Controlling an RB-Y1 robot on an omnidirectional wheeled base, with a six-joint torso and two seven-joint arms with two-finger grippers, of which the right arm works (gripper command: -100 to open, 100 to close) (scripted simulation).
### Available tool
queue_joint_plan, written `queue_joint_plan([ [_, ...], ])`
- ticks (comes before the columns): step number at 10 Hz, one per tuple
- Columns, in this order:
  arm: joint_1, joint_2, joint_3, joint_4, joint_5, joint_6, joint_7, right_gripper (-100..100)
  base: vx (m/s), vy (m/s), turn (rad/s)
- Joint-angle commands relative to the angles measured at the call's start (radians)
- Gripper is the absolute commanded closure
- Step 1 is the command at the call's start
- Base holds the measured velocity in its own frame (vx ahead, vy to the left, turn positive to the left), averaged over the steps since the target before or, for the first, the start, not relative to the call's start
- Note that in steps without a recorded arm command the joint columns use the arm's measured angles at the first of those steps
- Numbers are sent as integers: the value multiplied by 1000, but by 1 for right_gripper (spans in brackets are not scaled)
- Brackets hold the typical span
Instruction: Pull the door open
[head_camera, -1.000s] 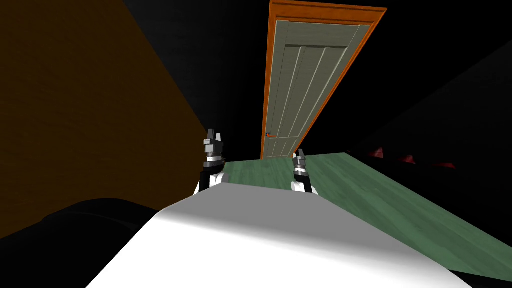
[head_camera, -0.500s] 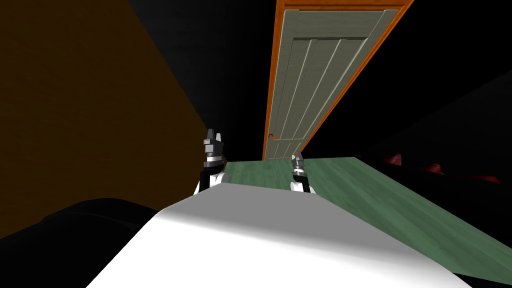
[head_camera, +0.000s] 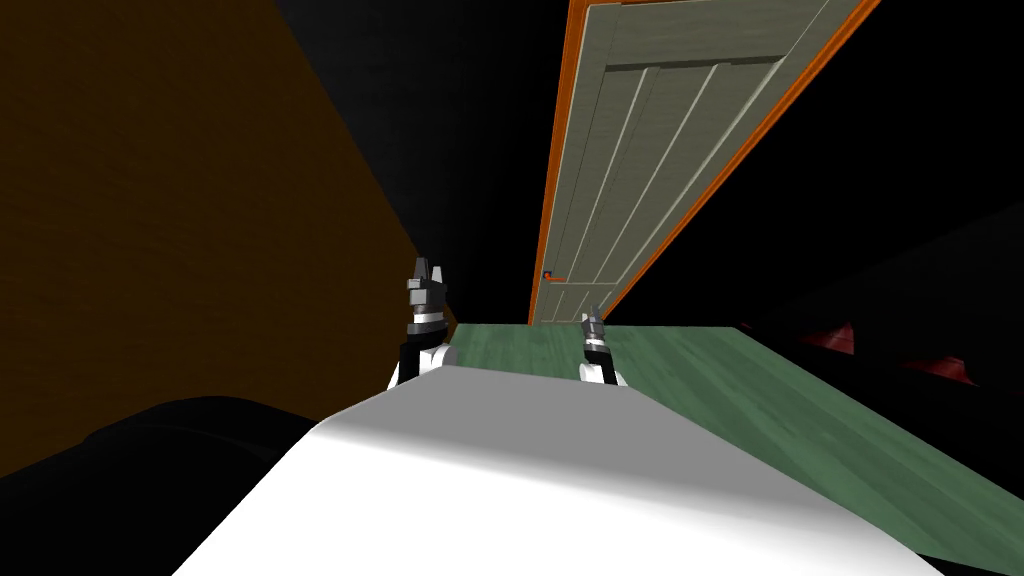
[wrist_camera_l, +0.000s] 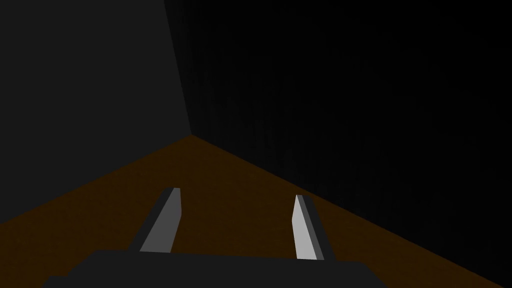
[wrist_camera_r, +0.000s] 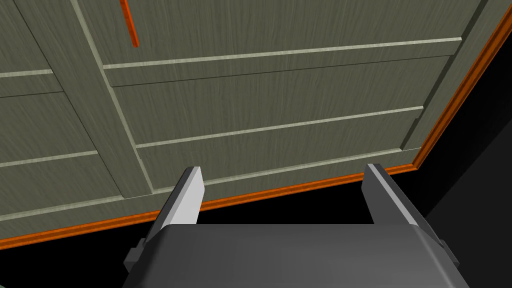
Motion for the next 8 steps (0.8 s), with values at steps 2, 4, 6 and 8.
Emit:
queue_joint_plan([
  [2, -27, -4, -6, 75, -5, -19, -2, -100, 75, -7, 111],
  [4, -52, -8, -11, 137, -10, -33, -3, -100, 99, -26, 123],
  [6, -76, -11, -15, 198, -15, -46, -4, -100, 109, -20, 110],
  [8, -99, -13, -20, 260, -20, -59, -6, -100, 85, -32, 116],
])
